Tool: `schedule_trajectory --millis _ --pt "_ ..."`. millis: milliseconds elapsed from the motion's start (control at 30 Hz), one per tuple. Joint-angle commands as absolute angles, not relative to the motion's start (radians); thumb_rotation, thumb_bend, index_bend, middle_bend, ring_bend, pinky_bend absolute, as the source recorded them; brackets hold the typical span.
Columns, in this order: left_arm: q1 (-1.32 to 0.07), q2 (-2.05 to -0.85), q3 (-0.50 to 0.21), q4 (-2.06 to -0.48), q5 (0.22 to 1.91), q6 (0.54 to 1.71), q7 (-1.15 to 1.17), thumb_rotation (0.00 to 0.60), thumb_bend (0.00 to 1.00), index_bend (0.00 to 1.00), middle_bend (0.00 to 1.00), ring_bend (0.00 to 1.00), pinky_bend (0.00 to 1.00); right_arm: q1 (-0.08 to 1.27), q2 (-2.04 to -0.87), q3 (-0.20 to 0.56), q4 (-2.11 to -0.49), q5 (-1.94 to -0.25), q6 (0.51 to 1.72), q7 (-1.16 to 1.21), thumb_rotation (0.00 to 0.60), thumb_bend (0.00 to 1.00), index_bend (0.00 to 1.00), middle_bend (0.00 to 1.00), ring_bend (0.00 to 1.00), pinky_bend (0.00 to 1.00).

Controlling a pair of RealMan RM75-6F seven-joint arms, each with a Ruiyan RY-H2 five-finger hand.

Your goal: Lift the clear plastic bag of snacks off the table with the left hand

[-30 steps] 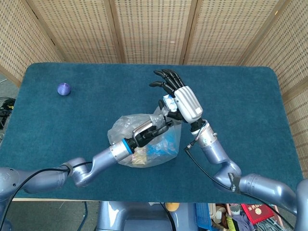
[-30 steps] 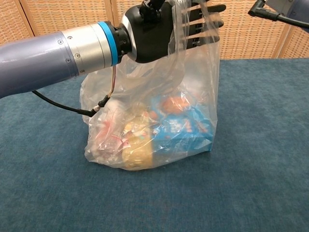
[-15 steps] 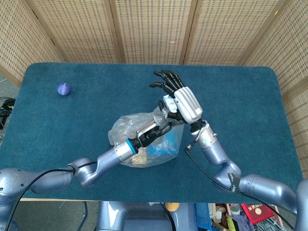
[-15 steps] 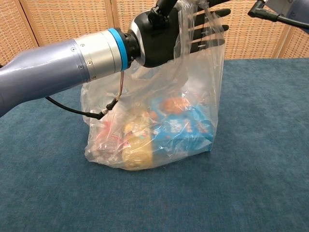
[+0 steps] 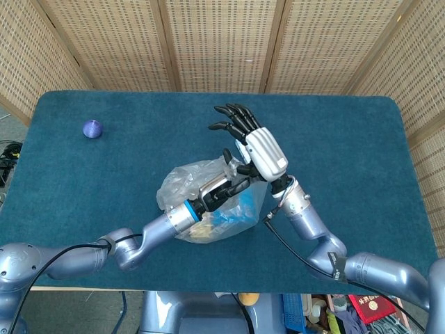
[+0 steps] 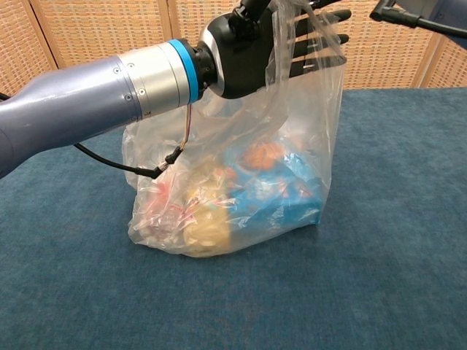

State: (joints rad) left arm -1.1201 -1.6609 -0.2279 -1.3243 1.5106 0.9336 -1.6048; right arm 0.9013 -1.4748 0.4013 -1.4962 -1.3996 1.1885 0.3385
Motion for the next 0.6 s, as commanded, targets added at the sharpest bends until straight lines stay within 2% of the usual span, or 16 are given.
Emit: schedule_trajectory --millis 33,600 --pt "-1.120 -1.660 -0.230 -1.326 1.508 0.932 -1.602 0.255 0.35 0.16 0.01 0.06 0.03 0.904 -1.471 0.402 -1.505 -1.400 1.184 0.333 0.600 0.65 0.26 0.12 0.00 0.00" --pt "-1.115 -1.640 -0.242 -1.326 1.494 0.913 -1.577 0.236 0.35 0.16 0.01 0.06 0.03 0.909 -1.458 0.404 -1.532 -1.386 1.168 0.315 0.600 0.65 0.26 0.12 0.00 0.00"
